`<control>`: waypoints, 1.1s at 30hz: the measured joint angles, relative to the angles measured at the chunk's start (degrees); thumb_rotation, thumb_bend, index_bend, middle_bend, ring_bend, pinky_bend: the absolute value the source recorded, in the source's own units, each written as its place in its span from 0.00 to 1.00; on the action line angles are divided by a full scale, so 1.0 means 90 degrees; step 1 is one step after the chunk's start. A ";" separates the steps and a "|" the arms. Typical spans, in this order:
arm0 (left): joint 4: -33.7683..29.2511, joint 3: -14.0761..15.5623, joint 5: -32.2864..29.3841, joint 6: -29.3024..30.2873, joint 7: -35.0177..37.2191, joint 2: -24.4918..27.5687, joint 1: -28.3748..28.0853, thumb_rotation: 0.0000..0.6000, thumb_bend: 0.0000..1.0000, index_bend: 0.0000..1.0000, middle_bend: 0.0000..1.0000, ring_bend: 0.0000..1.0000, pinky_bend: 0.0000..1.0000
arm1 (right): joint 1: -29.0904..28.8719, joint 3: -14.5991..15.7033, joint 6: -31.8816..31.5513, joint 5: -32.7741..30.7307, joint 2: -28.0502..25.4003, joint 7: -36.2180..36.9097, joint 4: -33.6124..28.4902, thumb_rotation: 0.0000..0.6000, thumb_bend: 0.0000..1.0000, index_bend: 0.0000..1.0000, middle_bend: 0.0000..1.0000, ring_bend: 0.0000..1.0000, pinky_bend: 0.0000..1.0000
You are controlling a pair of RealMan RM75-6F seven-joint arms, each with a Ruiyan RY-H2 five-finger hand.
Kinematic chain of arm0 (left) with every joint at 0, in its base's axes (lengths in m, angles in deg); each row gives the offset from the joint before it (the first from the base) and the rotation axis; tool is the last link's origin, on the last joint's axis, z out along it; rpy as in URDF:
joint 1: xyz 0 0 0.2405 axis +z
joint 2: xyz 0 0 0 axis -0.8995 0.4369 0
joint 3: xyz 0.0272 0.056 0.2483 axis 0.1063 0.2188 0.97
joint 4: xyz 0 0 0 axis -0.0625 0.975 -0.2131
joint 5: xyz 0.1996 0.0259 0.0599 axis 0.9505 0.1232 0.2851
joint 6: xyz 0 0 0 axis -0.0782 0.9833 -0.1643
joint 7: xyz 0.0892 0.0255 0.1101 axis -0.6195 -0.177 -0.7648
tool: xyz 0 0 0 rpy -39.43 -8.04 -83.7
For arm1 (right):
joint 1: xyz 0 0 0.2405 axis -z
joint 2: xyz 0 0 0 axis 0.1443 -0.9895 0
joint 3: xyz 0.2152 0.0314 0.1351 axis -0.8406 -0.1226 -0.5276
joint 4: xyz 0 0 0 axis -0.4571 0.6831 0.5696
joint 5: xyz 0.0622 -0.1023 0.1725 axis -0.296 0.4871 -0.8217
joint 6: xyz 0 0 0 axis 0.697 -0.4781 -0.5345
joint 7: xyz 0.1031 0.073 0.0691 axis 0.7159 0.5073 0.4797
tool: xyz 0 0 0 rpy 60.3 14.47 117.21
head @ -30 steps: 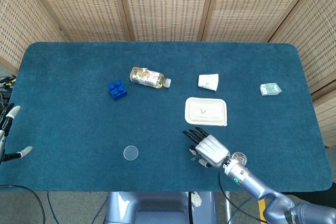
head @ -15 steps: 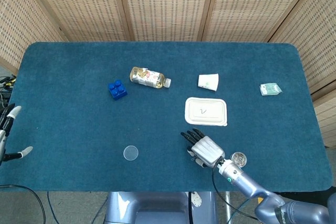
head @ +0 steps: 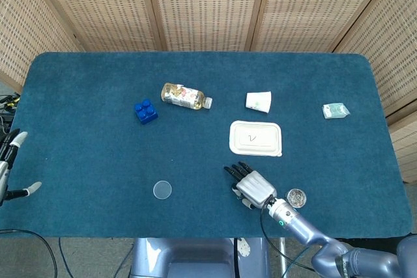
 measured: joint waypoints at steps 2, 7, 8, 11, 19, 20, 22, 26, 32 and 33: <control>0.0004 0.0001 0.0004 0.0001 0.0009 0.0001 0.0001 1.00 0.00 0.00 0.00 0.00 0.00 | -0.0016 -0.0002 0.0011 -0.0036 0.0028 -0.0002 0.0029 1.00 0.32 0.52 0.00 0.00 0.00; 0.0008 -0.0001 -0.0003 -0.0019 0.0016 0.0003 -0.0010 1.00 0.00 0.00 0.00 0.00 0.00 | -0.0047 0.0008 0.0042 -0.0103 0.0059 -0.0045 0.0065 1.00 0.34 0.54 0.00 0.00 0.00; 0.0008 -0.0001 -0.0004 -0.0020 0.0013 0.0003 -0.0011 1.00 0.00 0.00 0.00 0.00 0.00 | -0.0053 0.0009 0.0050 -0.0117 0.0065 -0.0055 0.0070 1.00 0.35 0.55 0.00 0.00 0.00; 0.0006 -0.0002 -0.0006 -0.0015 0.0013 0.0004 -0.0009 1.00 0.00 0.00 0.00 0.00 0.00 | -0.0070 0.0015 0.0074 -0.0163 0.0081 -0.0094 0.0075 1.00 0.42 0.57 0.00 0.00 0.00; 0.0010 0.0001 0.0002 -0.0012 0.0031 0.0010 -0.0007 1.00 0.00 0.00 0.00 0.00 0.00 | -0.0107 0.0037 0.0076 -0.0226 0.0099 -0.0167 0.0018 1.00 0.49 0.64 0.00 0.00 0.00; 0.0009 0.0000 0.0004 -0.0010 0.0034 0.0011 -0.0007 1.00 0.00 0.00 0.00 0.00 0.00 | -0.0107 0.0041 0.0065 -0.0224 0.0105 -0.0168 0.0019 1.00 0.49 0.65 0.00 0.00 0.00; 0.0007 0.0000 0.0008 -0.0008 0.0037 0.0014 -0.0008 1.00 0.00 0.00 0.00 0.00 0.00 | -0.0107 0.0049 0.0042 -0.0216 0.0116 -0.0164 0.0022 1.00 0.49 0.66 0.00 0.00 0.00; 0.0008 0.0001 0.0010 -0.0006 0.0042 0.0016 -0.0008 1.00 0.00 0.00 0.00 0.00 0.00 | -0.0093 0.0055 -0.0075 -0.0153 0.0109 -0.0093 0.0000 1.00 0.49 0.68 0.00 0.00 0.00; 0.0012 0.0003 0.0015 -0.0005 0.0055 0.0019 -0.0006 1.00 0.00 0.00 0.00 0.00 0.00 | -0.0053 0.0062 -0.0314 0.0011 -0.0078 0.0126 -0.0198 1.00 0.49 0.69 0.01 0.00 0.00; 0.0012 0.0002 0.0015 -0.0002 0.0060 0.0020 -0.0005 1.00 0.00 0.00 0.00 0.00 0.00 | -0.0042 0.0066 -0.0362 0.0045 -0.0135 0.0154 -0.0252 1.00 0.49 0.69 0.01 0.00 0.00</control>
